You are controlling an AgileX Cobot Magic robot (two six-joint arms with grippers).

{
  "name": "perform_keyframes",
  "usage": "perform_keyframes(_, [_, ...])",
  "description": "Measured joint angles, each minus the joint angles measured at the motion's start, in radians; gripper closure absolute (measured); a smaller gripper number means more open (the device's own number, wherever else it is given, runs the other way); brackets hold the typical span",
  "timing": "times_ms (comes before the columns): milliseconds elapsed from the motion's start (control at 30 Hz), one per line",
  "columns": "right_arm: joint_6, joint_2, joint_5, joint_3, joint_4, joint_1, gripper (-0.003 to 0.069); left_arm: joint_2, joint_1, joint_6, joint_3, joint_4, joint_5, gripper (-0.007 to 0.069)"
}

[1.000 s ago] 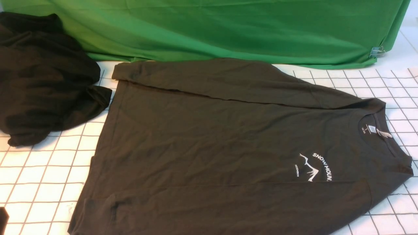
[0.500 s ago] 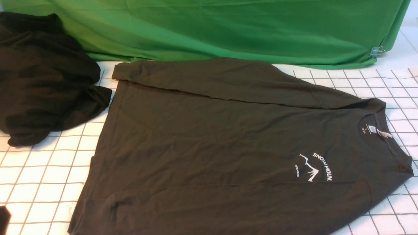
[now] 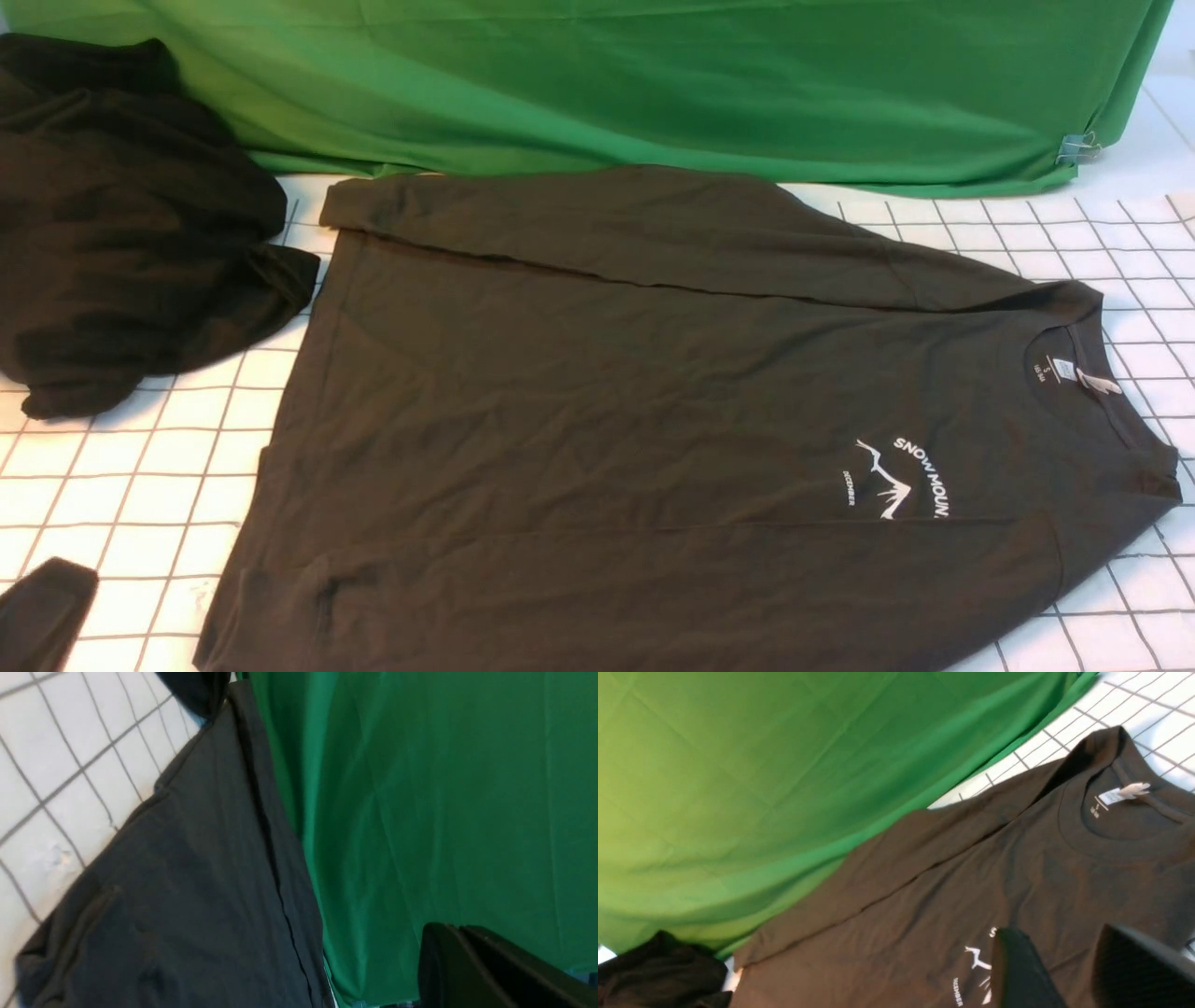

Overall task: Fold a long-sleeved shirt over a white checkered tablecloth.
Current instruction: 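Grasp the left edge of the dark T-shirt lying flat on the table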

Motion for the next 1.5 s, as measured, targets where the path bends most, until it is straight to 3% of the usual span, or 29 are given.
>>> perform_keyframes(100, [-0.026,-0.001,0.021,-0.064,0.000,0.016,0.0479,0.001,0.000,0.120,-0.120,0.032,0.044,0.0603])
perform_keyframes(200, [-0.205,0.039,0.038,-0.242,0.000,0.044,0.0591,0.108,0.000,0.152,-0.360,0.211,0.176,0.0603])
perform_keyframes(233, [-0.219,0.045,0.042,-0.256,-0.001,0.045,0.0598,0.120,0.000,0.152,-0.392,0.226,0.190,0.0603])
perform_keyframes(300, [-0.366,0.156,0.180,-0.441,-0.034,0.054,0.0640,0.313,0.000,0.164,-0.583,0.403,0.428,0.0603])
perform_keyframes(333, [-0.375,0.178,0.194,-0.454,-0.039,0.054,0.0641,0.347,0.000,0.166,-0.596,0.415,0.448,0.0603])
perform_keyframes(367, [-0.433,0.271,0.350,-0.560,-0.094,0.054,0.0645,0.484,0.000,0.196,-0.687,0.508,0.629,0.0603])
perform_keyframes(400, [-0.438,0.284,0.350,-0.560,-0.094,0.054,0.0646,0.502,0.000,0.200,-0.687,0.516,0.647,0.0603])
perform_keyframes(467, [-0.488,0.414,0.582,-0.658,-0.167,0.054,0.0646,0.704,0.000,0.265,-0.742,0.569,0.810,0.0603])
perform_keyframes(567, [-0.539,0.574,0.788,-0.694,-0.224,0.054,0.0644,0.921,0.000,0.330,-0.752,0.567,0.876,0.0601])
perform_keyframes(767, [-0.582,0.743,0.874,-0.680,-0.237,0.054,0.0637,1.217,0.000,0.421,-0.752,0.490,0.880,0.0575])
perform_keyframes(900, [-0.586,0.770,0.864,-0.672,-0.238,0.054,0.0631,1.307,0.000,0.420,-0.752,0.521,0.816,0.0530])
perform_keyframes(1133, [-0.586,0.771,0.828,-0.667,-0.238,0.054,0.0614,1.438,-0.002,0.412,-0.754,0.547,0.666,0.0364])
perform_keyframes(1500, [-0.586,0.771,0.805,-0.667,-0.235,0.054,0.0588,1.546,-0.064,0.404,-0.783,0.592,0.536,0.0347])
